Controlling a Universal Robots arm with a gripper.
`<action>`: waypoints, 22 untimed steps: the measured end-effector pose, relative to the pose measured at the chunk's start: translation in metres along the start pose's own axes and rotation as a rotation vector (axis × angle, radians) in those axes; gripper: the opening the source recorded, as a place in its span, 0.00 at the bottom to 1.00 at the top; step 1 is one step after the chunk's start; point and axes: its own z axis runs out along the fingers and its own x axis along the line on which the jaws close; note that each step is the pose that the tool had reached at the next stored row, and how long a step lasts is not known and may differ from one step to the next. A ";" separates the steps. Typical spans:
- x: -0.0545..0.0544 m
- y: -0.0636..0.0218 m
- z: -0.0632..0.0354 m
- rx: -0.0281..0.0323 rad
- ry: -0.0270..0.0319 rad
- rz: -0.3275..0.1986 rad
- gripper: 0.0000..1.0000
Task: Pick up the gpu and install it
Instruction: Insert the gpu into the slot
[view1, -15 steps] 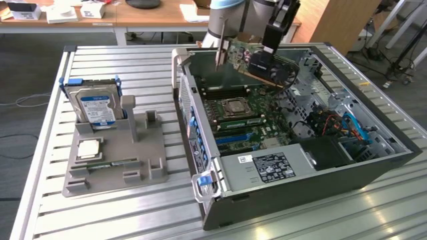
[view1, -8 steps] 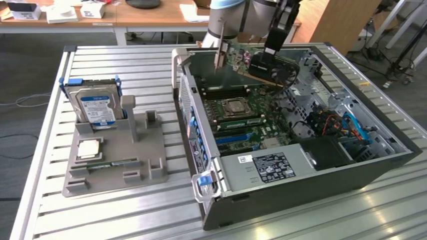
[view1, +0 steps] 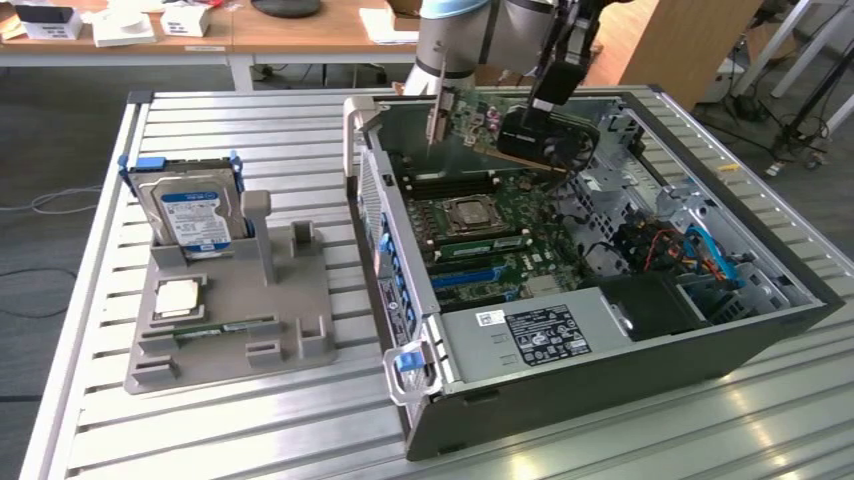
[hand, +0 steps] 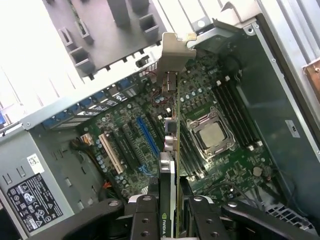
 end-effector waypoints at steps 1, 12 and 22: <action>0.000 -0.0001 0.0003 -0.0003 0.0007 -0.015 0.27; -0.001 -0.0014 0.0030 -0.0039 0.0081 -0.178 0.27; -0.001 -0.0027 0.0055 -0.0071 0.0147 -0.326 0.27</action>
